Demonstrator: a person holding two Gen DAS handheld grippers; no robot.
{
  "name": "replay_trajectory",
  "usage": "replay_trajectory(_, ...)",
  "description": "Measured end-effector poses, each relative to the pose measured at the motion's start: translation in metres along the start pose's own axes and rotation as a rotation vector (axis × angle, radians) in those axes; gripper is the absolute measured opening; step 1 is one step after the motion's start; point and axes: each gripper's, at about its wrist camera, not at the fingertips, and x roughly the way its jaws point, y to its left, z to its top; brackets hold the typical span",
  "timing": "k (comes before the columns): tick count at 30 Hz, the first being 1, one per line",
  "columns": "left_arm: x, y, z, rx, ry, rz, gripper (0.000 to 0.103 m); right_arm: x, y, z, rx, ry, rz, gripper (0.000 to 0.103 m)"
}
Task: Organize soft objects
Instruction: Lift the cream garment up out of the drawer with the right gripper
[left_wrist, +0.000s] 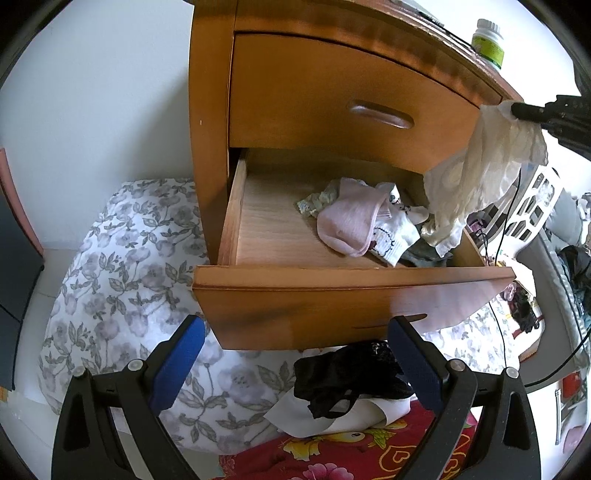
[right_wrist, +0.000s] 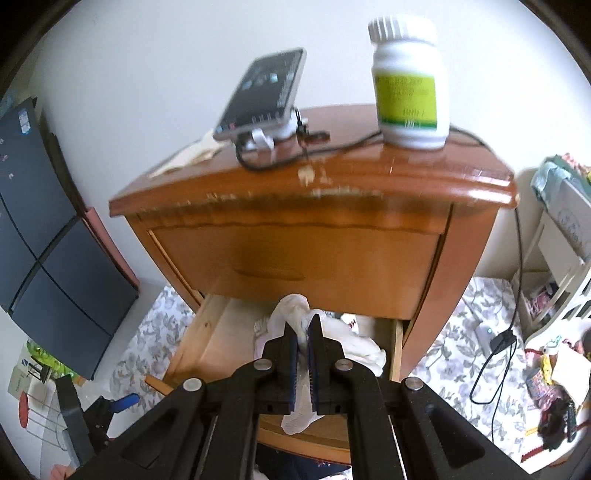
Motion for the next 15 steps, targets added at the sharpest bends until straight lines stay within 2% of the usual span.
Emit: replay_trajectory(15, -0.022, -0.004, -0.001, 0.009, -0.042, 0.002, 0.099, -0.082, 0.026, 0.014, -0.059, -0.165, 0.008, 0.005)
